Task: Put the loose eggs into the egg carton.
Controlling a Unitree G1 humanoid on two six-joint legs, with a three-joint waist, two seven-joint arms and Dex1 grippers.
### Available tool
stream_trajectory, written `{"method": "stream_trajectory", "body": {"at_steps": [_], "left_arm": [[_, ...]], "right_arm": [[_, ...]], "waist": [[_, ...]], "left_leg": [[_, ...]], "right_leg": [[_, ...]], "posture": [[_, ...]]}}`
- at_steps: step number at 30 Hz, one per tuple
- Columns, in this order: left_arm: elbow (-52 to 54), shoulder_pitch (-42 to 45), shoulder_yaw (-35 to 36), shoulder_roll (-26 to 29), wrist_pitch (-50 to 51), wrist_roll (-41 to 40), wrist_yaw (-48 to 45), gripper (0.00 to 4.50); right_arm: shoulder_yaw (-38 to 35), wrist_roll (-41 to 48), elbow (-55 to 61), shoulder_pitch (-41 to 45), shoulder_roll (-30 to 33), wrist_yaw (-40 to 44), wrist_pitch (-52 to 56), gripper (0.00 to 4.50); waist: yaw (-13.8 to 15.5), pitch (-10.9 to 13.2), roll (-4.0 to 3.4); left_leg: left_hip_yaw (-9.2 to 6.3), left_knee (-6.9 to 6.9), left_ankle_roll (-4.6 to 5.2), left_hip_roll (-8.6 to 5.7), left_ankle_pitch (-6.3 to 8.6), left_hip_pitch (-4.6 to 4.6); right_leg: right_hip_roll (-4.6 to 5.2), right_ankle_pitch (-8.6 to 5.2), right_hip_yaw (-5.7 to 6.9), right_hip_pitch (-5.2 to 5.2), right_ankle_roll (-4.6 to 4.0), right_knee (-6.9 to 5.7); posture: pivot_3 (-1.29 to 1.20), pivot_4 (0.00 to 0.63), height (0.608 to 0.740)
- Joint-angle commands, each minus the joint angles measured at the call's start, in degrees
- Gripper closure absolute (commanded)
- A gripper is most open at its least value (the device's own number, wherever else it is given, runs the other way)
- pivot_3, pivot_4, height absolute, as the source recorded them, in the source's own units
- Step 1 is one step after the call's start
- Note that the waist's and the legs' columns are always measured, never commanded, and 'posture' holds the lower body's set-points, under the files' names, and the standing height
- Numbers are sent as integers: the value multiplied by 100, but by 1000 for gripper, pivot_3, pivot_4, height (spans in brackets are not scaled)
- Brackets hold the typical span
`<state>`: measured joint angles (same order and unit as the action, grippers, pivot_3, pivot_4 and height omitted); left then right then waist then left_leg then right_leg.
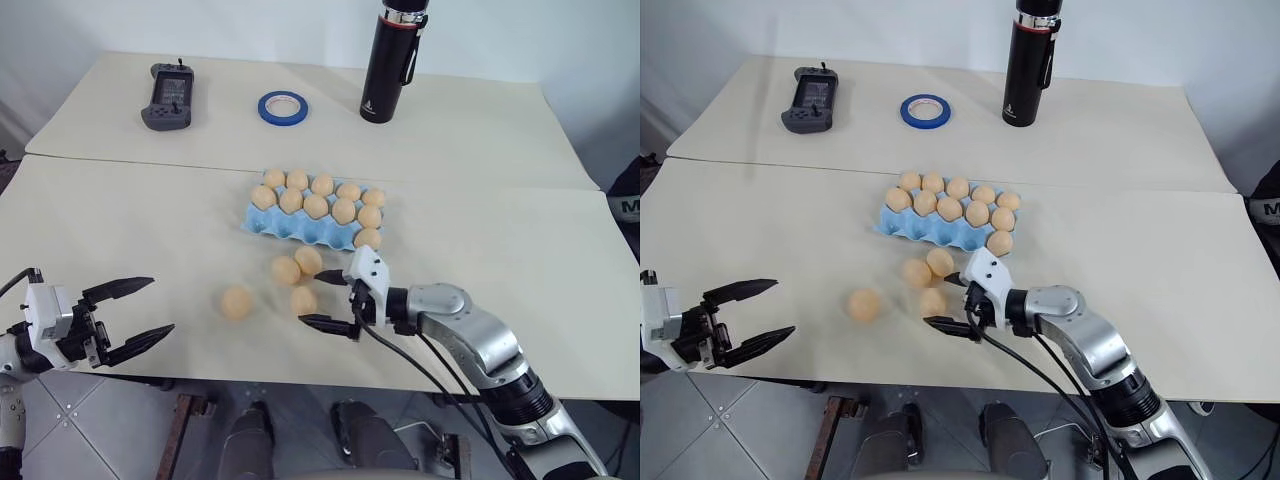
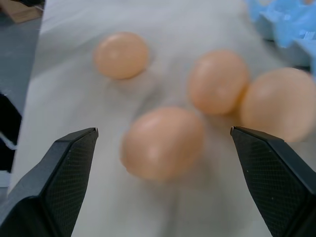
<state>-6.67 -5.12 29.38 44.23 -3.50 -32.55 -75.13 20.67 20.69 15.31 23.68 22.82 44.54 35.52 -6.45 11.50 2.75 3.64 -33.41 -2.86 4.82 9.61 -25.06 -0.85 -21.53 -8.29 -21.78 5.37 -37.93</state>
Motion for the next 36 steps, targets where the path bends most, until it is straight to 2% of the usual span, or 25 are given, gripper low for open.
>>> {"method": "stream_trajectory", "body": {"at_steps": [1, 9, 15, 17, 25, 27, 29, 33, 36], "left_arm": [[270, -67, 195, 63, 25, -161, 62, 44], [341, -6, 141, 44, 52, -141, 213, 44], [319, 107, 82, 45, 57, -126, 286, 0], [296, 138, 68, 46, 53, -115, 292, 0], [212, 262, 13, 21, 39, -92, 303, 0], [186, 319, -25, 0, 34, -88, 299, 0], [152, 389, -68, -22, 26, -87, 306, 0], [64, 548, -142, -67, -5, -80, 296, 0], [9, 660, -172, -87, -23, -90, 278, 0]], "right_arm": [[106, -81, 131, 165, -78, -67, 182, 0], [406, -444, -154, 382, -185, -136, 322, 0], [377, -632, -229, 376, -223, -149, 122, 2004], [271, -600, -183, 377, -258, -167, 122, 2296], [-632, -75, 646, 346, -111, -290, 627, 2383], [-995, 11, 657, 584, -101, -431, 759, 2402], [-1176, -18, 493, 850, -99, -555, 823, 2402], [-987, -491, -140, 1333, 0, -620, 401, 2402], [-1005, -739, -881, 1721, -205, -799, -20, 2402]], "waist": [[2, 0, 1], [2, -1, 2], [6, -2, 3], [4, -2, 3], [14, -2, 4], [7, -2, 4], [-3, -2, 3], [-4, -3, 4], [0, -3, 4]], "left_leg": [[0, 0, 0, -1, 0, 0], [10, 3, 0, -4, 1, 0], [13, 9, -1, -4, 0, -4], [14, 9, -1, -4, 0, -3], [13, 8, -1, -5, 0, -4], [13, 9, -1, -4, 0, -2], [17, 8, 0, -4, 0, -3], [17, 5, 0, -4, 0, 0], [22, 9, 0, -7, -1, -5]], "right_leg": [[2, 0, 1, 0, 0, 0], [28, 0, 35, -7, -1, 1], [30, 0, 41, -16, -1, -1], [29, 0, 41, -16, -1, -2], [31, 0, 47, -15, 1, -2], [31, 0, 47, -15, 1, -3], [31, 0, 45, -17, 0, -5], [31, 1, 46, -17, -1, -6], [33, 1, 46, -24, 0, -6]], "posture": [[0, 150, 740], [0, 150, 740], [0, 150, 740], [0, 150, 740], [0, 150, 740], [0, 150, 740], [0, 150, 740], [0, 150, 740], [0, 150, 740]]}}
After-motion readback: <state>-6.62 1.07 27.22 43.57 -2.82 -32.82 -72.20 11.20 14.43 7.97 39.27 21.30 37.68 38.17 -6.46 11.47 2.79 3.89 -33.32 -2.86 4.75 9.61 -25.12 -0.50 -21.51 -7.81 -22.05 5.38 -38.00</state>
